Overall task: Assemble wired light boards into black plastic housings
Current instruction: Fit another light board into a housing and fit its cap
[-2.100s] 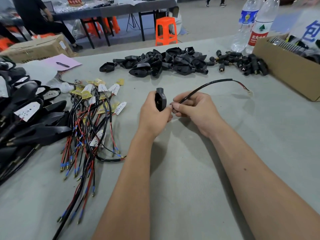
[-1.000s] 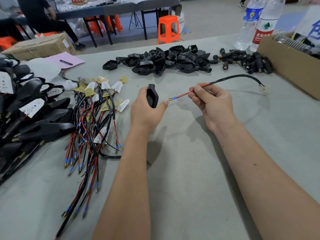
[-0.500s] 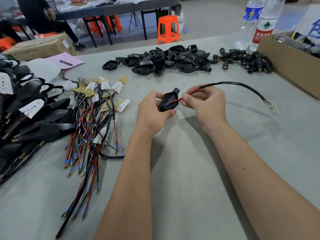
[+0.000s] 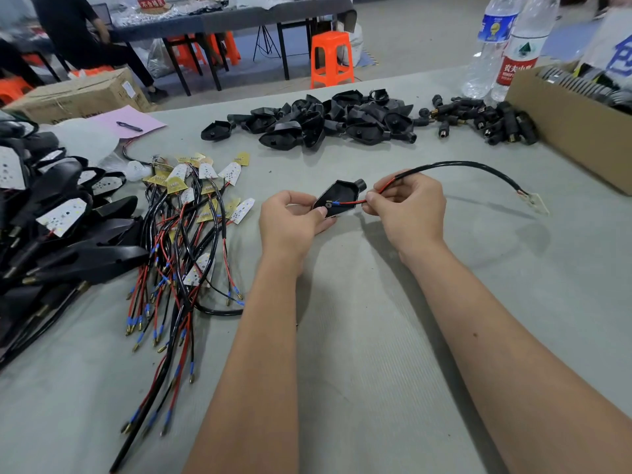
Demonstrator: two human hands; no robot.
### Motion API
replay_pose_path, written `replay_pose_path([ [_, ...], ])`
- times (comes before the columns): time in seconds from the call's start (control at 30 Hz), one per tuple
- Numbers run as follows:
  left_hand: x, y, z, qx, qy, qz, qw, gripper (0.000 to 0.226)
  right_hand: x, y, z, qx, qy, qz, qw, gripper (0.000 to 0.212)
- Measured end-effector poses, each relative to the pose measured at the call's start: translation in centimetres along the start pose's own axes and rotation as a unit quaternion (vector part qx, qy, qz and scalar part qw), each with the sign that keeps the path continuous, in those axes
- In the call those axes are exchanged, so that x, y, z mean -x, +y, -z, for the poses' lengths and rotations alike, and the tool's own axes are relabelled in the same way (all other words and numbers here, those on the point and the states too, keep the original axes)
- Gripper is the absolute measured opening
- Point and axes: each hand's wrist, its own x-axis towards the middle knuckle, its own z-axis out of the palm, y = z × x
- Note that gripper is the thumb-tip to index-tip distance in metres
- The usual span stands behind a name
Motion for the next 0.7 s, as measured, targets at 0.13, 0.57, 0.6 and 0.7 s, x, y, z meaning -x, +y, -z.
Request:
replay_pose_path([
  [0.13, 0.2, 0.7, -0.1, -0.035, -0.031, 0.007, 0.999, 0.04, 0.1, -0.2, 0.0, 0.002, -0.003, -0.006, 1.0, 0.021],
  [0.57, 1.1, 1.0, -0.9, -0.103, -0.122, -0.041, 0.986, 0.015, -0.1, -0.1, -0.1, -0.079, -0.002, -0.017, 0.997, 0.017],
  [0.6, 0.8, 0.9, -0.8, -0.126, -0.086, -0.061, 0.986, 0.009, -0.1, -0.1, -0.2, -0.093, -0.005, -0.029, 0.995, 0.017],
  [0.7, -0.1, 0.6, -0.7, -0.187, 0.015, -0.109, 0.976, 0.024, -0.2, -0.1, -0.3, -0.115, -0.013, -0.043, 0.992, 0.017],
])
